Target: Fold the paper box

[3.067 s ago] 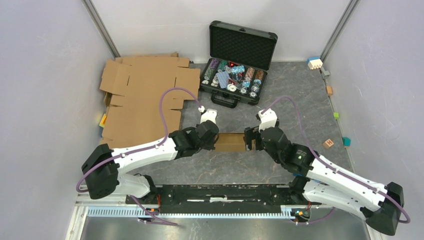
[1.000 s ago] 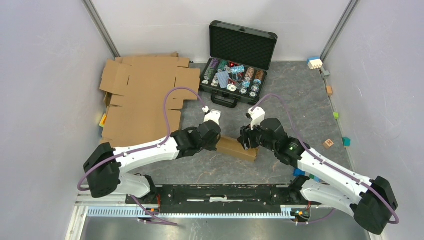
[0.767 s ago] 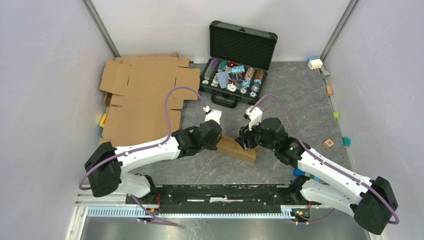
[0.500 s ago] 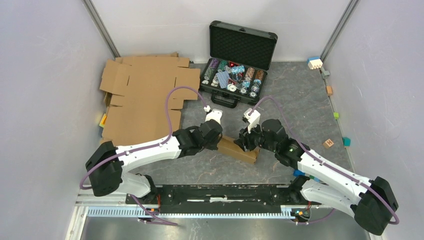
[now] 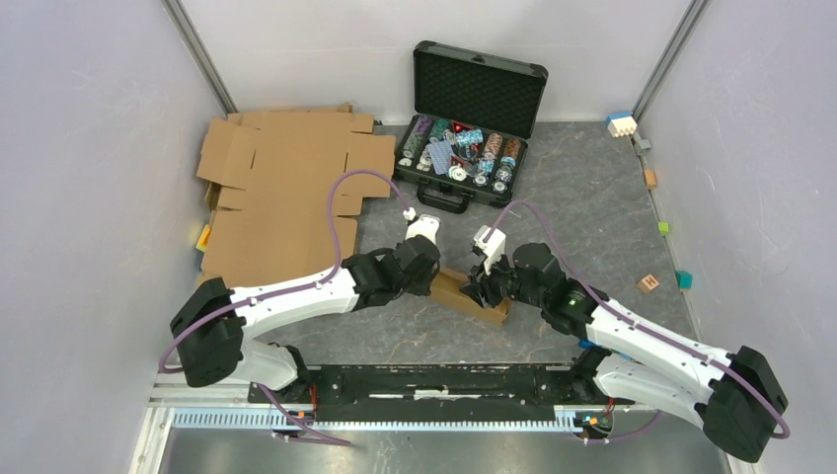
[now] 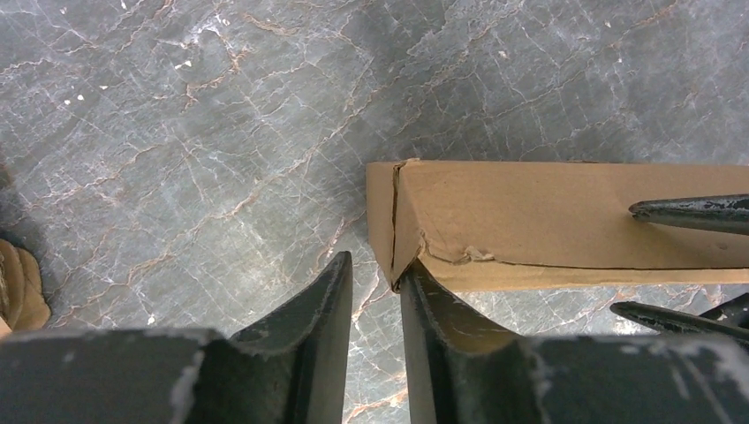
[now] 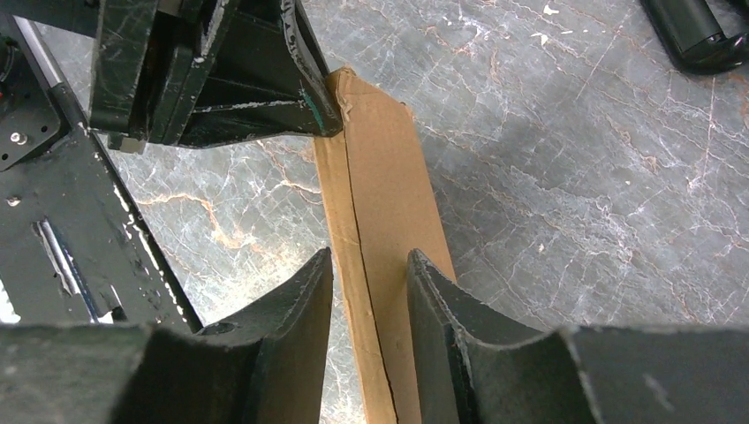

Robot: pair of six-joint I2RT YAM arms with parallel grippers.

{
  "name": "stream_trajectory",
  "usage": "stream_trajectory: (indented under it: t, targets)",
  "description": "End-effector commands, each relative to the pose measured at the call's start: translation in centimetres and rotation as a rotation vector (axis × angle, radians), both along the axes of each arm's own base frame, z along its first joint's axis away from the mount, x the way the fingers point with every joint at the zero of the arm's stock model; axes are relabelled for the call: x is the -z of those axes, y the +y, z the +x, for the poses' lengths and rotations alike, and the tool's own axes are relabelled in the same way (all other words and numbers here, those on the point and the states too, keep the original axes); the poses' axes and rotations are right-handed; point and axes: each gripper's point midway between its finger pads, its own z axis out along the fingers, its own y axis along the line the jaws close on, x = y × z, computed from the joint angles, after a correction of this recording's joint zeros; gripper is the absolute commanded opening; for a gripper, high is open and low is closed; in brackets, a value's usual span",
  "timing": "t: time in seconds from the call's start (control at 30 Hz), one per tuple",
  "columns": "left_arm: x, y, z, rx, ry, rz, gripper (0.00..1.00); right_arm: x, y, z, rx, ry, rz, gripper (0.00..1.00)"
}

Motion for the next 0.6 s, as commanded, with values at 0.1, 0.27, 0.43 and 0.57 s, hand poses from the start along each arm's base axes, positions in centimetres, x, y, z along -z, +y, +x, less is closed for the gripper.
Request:
stream_trajectory:
  t: [0.1,0.27,0.43,0.57]
  targets:
    - [-0.8,-0.3,-1.6,0.094,0.049,0.02,0.4,0.7,-0.1,-0.3,-0.011,-0.027,-0.028,0.38]
    - [-2.0,-0.2,-2.5,0.118,0.063,-0.023,0.44,1.4,-0.1,-0.4,-0.006,-0.025,-0.052,0.35]
    - [-2.7,0.2,-2.8,0.13,0.078,-0.086,0.41,1.8,-0.3,-0.3,0.006,-0.028,-0.068,0.34]
    - [-3.3,0.7,-2.2,0.121,0.062,-0.092,0.36,1.7,-0.4,-0.2,0.015,-0.032,-0.069,0.34]
